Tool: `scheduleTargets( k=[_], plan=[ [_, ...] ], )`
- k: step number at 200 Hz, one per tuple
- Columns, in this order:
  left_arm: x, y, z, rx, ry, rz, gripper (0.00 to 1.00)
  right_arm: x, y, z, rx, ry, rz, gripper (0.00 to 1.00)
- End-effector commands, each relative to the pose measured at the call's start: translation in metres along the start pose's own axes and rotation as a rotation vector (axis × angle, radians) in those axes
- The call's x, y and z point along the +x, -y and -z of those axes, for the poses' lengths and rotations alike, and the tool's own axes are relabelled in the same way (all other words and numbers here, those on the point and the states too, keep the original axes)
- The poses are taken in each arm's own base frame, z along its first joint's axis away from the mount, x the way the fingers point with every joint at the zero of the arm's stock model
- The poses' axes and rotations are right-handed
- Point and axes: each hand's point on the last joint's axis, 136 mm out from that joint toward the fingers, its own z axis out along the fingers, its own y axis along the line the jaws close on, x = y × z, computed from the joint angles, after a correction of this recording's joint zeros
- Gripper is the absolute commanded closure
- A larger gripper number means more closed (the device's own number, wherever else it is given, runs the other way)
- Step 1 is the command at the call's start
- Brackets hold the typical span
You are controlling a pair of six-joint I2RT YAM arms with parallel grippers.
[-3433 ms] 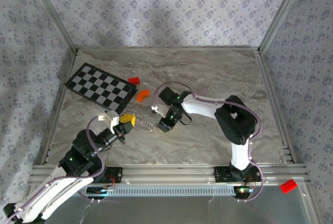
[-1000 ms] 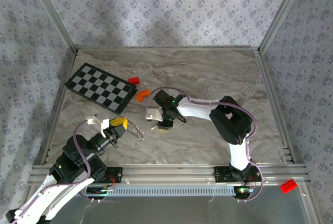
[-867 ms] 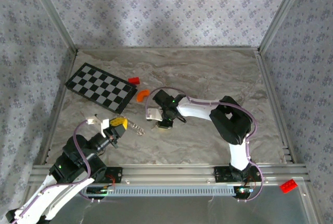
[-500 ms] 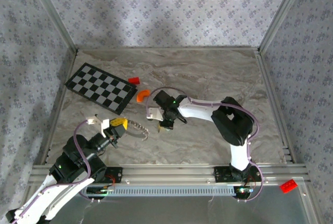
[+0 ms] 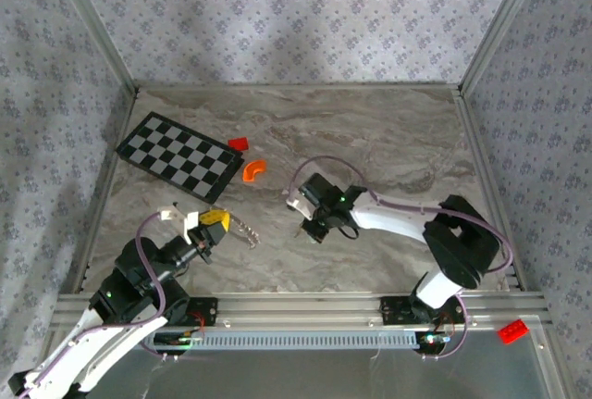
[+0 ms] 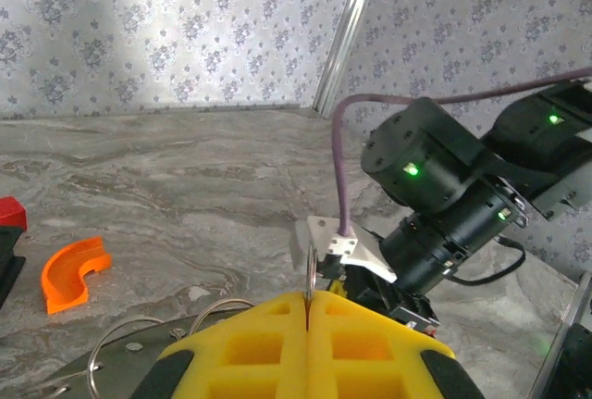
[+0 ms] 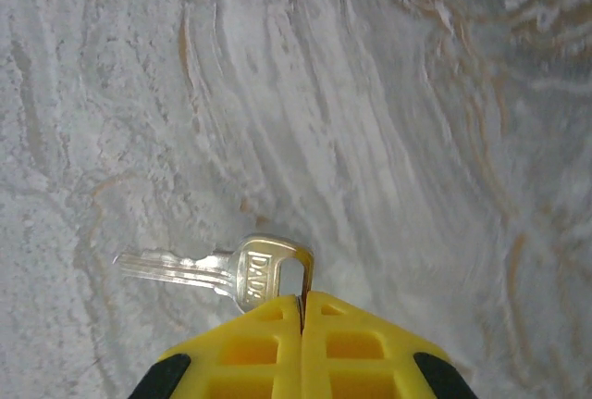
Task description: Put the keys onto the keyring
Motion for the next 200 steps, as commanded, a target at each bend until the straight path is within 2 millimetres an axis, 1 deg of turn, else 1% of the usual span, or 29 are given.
scheduleTargets(
  k=[1,14,36,79,87,120,152,185,200],
  plan=[
    [-0.028,0.013,0.005,0.050,0.087,-0.016,1.00,0.010,0.001,0.000,0.017,0.044,-0.226,1.00],
    [-0.028,0.014,0.004,0.056,0.089,-0.015,1.00,0.016,0.003,0.000,0.031,0.067,-0.289,1.00],
    [-0.029,0.015,0.004,0.058,0.088,-0.019,1.00,0.022,0.006,-0.001,0.047,0.115,-0.372,1.00],
    [-0.028,0.014,0.003,0.058,0.084,-0.020,1.00,0.037,0.009,-0.005,0.096,0.094,-0.406,1.00],
    [-0.028,0.014,0.003,0.059,0.085,-0.021,1.00,0.038,0.009,-0.005,0.097,0.092,-0.409,0.99],
    [-0.029,0.015,0.003,0.062,0.093,-0.025,1.00,0.043,0.009,-0.003,0.128,0.062,-0.394,0.90],
    [-0.029,0.016,0.002,0.067,0.092,-0.028,1.00,0.042,0.008,0.004,0.138,0.050,-0.390,0.72],
    [-0.027,0.016,0.002,0.068,0.086,-0.028,1.00,0.041,0.010,0.019,0.151,0.017,-0.397,0.63],
    [-0.027,0.016,0.002,0.071,0.086,-0.029,1.00,0.041,0.006,0.028,0.136,-0.025,-0.387,0.58]
  ],
)
